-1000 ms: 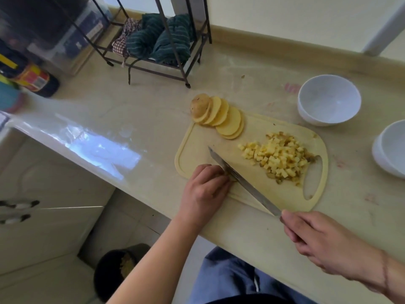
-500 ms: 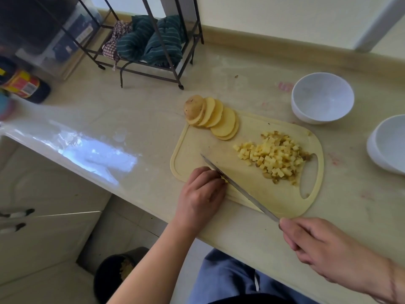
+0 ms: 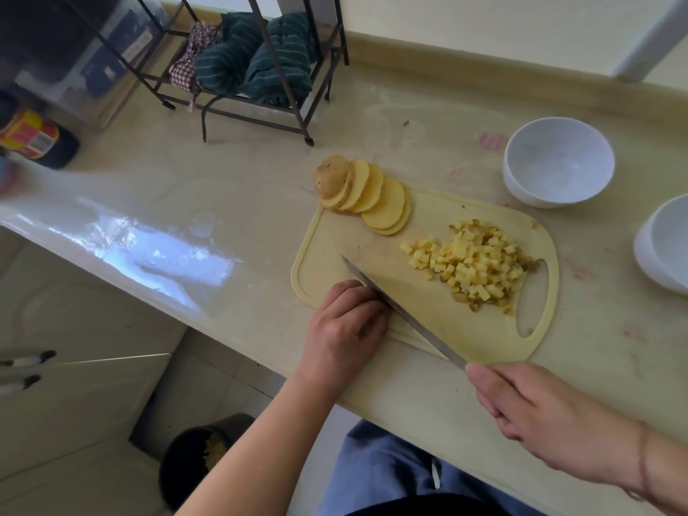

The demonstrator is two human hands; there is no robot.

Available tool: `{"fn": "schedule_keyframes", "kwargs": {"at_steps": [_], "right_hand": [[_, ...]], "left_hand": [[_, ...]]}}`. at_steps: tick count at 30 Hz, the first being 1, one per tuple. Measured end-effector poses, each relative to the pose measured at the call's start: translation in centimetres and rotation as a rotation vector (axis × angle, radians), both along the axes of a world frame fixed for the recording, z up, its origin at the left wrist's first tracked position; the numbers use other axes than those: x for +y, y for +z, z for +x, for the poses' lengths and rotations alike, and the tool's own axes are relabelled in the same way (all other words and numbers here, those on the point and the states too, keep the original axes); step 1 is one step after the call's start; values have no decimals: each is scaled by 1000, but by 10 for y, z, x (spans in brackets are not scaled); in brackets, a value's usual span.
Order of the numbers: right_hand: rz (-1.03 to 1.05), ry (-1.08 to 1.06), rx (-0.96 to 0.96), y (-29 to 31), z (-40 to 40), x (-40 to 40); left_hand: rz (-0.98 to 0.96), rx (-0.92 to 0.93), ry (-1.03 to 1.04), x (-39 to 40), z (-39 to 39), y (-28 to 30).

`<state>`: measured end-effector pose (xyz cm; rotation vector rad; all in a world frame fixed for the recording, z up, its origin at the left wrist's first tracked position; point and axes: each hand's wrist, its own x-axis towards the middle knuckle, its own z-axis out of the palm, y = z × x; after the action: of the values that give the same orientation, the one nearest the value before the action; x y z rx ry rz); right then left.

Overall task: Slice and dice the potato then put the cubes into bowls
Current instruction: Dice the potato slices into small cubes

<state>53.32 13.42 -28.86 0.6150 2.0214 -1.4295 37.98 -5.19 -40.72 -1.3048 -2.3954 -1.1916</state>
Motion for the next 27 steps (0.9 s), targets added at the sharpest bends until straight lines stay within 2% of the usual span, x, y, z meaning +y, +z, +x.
{"fn": "schedule_keyframes", "kwargs": {"at_steps": [5,13,20,27], "right_hand": [[34,-26,64,-9,-13,-4],[-44,-178,-97,3,-7,15],[-124,-135,-63,13,-2,3],[-65,-76,-40,11,3,-5]], "left_hand": [[-7,2,4,0,0,0],[-17,14,-3,-2,1,2],[34,23,10,-15,7,5],[13,21,-19,-14,5,0]]}}
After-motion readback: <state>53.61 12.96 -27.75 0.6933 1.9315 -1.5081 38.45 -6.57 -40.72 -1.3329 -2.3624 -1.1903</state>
